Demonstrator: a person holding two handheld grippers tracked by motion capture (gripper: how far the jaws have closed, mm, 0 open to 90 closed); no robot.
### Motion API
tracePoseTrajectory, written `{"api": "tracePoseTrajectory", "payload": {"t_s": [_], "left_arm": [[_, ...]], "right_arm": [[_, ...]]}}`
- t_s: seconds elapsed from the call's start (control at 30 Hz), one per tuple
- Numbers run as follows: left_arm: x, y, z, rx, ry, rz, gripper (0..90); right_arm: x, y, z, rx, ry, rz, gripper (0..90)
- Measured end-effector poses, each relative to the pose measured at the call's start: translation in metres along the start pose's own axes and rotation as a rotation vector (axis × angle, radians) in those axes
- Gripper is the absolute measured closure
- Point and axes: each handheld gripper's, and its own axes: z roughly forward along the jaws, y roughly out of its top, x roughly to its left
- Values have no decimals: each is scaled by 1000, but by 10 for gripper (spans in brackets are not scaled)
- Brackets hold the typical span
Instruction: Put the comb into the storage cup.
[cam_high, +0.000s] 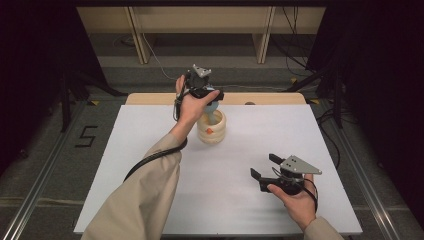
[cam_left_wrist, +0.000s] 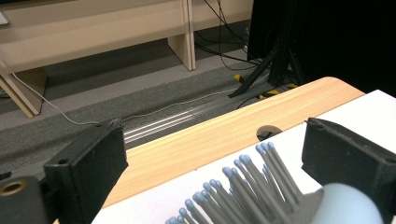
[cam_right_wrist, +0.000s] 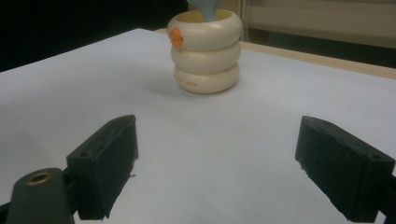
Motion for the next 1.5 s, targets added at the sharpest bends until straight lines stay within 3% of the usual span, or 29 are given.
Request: {"api": "tracePoseTrajectory", "payload": {"t_s": [0.43, 0.73, 1.03, 1.37, 1.5], "left_arm": [[2, -13, -21, 0, -3, 18, 60], [-2, -21, -41, 2, -62, 35, 24], [-6, -20, -55, -18, -87, 59, 30], [1, -16, -78, -43, -112, 64, 31], [6, -18, -90, -53, -143, 49, 31]], "right_arm": [[1, 0, 1, 4, -1, -4, 139], [2, -1, 1, 9, 0, -6, 139], [2, -1, 2, 12, 1, -3, 139], [1, -1, 1, 11, -1, -2, 139], [1, 0, 1, 10, -3, -2, 139]]}}
